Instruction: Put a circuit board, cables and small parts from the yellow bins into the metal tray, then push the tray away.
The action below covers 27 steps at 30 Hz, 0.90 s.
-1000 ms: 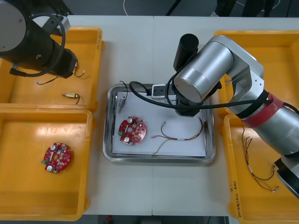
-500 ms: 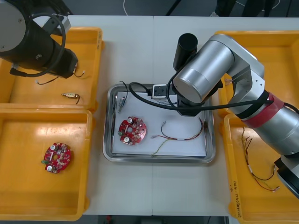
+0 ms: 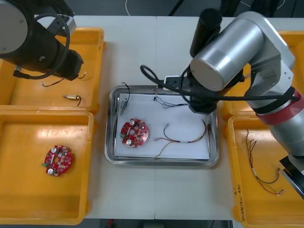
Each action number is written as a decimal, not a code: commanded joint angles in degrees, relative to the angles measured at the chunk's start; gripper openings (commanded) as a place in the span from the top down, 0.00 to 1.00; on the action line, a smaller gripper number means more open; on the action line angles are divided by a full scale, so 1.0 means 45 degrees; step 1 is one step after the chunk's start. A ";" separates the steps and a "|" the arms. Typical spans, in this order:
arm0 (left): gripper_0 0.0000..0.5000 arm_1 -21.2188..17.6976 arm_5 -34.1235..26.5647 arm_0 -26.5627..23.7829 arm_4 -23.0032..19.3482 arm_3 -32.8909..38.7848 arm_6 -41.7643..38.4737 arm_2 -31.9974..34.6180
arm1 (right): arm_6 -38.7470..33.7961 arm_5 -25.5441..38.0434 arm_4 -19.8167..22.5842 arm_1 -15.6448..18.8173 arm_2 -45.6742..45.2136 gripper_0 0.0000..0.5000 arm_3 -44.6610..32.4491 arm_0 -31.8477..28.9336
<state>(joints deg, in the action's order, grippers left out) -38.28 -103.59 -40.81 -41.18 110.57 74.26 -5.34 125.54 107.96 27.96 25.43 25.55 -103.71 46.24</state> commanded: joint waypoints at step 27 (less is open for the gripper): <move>1.00 0.2159 0.2493 -0.0872 0.2218 0.0077 -0.4784 -0.5180 | -0.1765 0.0454 0.0407 0.1595 -0.8626 0.00 -0.4356 -0.4631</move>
<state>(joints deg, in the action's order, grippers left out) -30.63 -94.17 -41.43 -32.38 111.81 55.71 -26.68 120.24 109.82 29.17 31.12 -8.16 -120.58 28.28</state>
